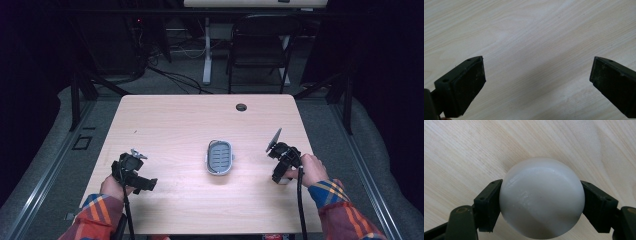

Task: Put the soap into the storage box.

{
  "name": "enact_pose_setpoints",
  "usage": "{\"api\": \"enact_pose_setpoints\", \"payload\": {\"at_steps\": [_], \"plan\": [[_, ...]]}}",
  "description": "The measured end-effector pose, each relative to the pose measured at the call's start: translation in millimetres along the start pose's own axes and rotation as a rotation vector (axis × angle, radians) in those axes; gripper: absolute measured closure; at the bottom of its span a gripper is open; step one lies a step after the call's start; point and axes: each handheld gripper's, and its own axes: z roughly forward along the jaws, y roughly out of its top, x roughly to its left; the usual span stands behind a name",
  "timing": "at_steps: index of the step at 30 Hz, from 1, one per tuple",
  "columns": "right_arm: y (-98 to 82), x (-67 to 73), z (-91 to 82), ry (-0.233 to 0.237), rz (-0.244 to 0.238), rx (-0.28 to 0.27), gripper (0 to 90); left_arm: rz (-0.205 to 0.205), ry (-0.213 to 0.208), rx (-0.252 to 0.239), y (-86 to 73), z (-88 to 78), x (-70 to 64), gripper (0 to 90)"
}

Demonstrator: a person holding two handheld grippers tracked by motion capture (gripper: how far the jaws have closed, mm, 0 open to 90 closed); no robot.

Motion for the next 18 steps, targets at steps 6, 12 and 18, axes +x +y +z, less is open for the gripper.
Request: {"api": "enact_pose_setpoints", "payload": {"at_steps": [6,12,18], "plan": [[4.9,1.7,-1.6,0.000,-0.011,-0.001,24.2,0.003,0.002,0.000,0.2,0.4,-0.2,0.3],[11.1,4.8,-3.0,-0.007,-0.016,-0.010,24.2,0.003,0.000,-0.001,0.1,0.6,0.0,0.3],[19.9,9.1,-4.9,-0.011,-0.042,-0.011,24.2,0.005,-0.001,0.000,0.3,0.7,-0.3,0.4]]}}
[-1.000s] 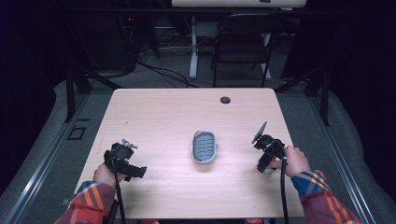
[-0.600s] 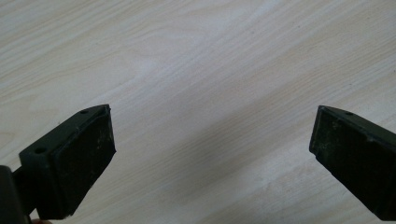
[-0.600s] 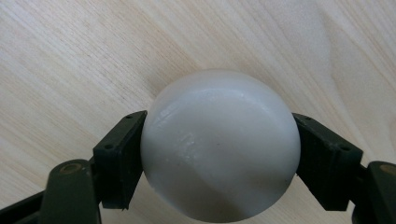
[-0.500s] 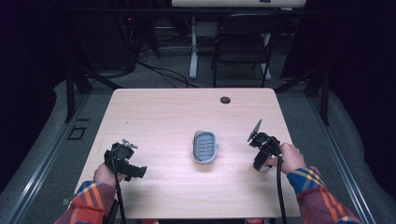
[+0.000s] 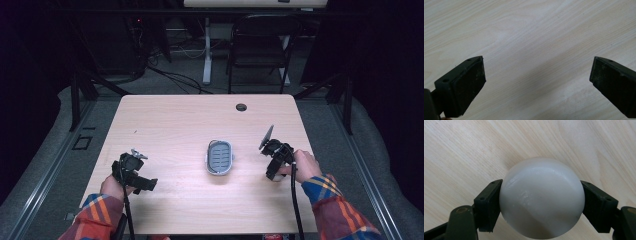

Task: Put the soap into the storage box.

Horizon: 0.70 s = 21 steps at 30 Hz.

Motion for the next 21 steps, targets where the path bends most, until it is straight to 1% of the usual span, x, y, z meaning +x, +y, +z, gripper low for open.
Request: {"api": "enact_pose_setpoints", "payload": {"at_steps": [1,2,5,6,8,14,18,21], "plan": [[1.3,0.7,-0.2,0.000,-0.001,-0.006,24.2,0.000,-0.001,0.000,0.0,-0.1,0.1,0.3],[4.4,1.9,-1.7,-0.003,-0.010,0.000,24.2,0.000,0.000,0.000,0.0,0.0,0.1,0.3],[7.2,3.4,-2.2,0.003,-0.010,-0.006,24.2,0.001,0.000,0.002,0.1,0.1,0.0,0.3],[10.6,4.0,-4.4,-0.001,-0.028,0.005,24.2,0.001,-0.001,0.002,0.1,0.2,0.0,0.3],[11.6,5.1,-4.1,0.002,-0.022,-0.006,24.2,0.002,-0.001,0.003,0.1,0.2,0.0,0.4],[20.3,8.6,-6.3,-0.004,-0.040,-0.003,24.2,0.002,-0.001,0.003,0.1,0.2,-0.3,0.4],[26.3,11.1,-9.2,-0.004,-0.047,-0.017,24.2,0.003,-0.001,0.003,0.4,0.5,-0.4,0.4],[30.2,12.3,-11.1,-0.002,-0.054,-0.010,24.2,0.005,-0.002,0.003,0.5,0.6,-0.3,0.4]]}}
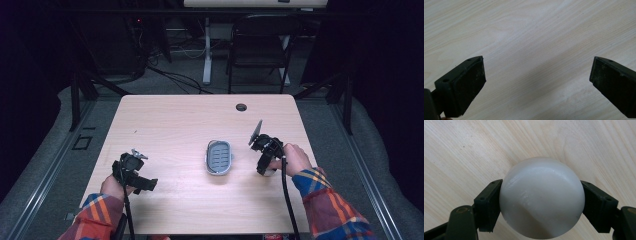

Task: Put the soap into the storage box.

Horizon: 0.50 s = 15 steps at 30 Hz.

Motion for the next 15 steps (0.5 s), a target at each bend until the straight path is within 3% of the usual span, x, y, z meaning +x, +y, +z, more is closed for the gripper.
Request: {"api": "enact_pose_setpoints", "payload": {"at_steps": [15], "plan": [[19.0,8.1,-4.4,0.007,-0.029,-0.010,24.2,0.002,-0.002,0.000,0.1,0.2,0.1,0.4]]}}
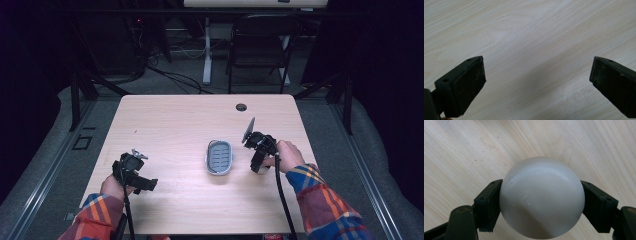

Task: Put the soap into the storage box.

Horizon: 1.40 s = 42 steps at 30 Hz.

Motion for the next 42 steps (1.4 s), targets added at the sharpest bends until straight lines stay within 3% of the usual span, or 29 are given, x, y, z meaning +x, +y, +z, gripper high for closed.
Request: {"api": "enact_pose_setpoints", "payload": {"at_steps": [22,42], "plan": [[32.7,9.5,-11.7,0.007,-0.057,0.003,24.2,0.004,-0.004,0.002,0.1,0.2,0.1,0.4],[38.5,6.3,-33.4,-0.001,-0.067,-0.006,24.2,0.011,-0.005,0.013,4.1,3.2,-2.1,0.4]]}}
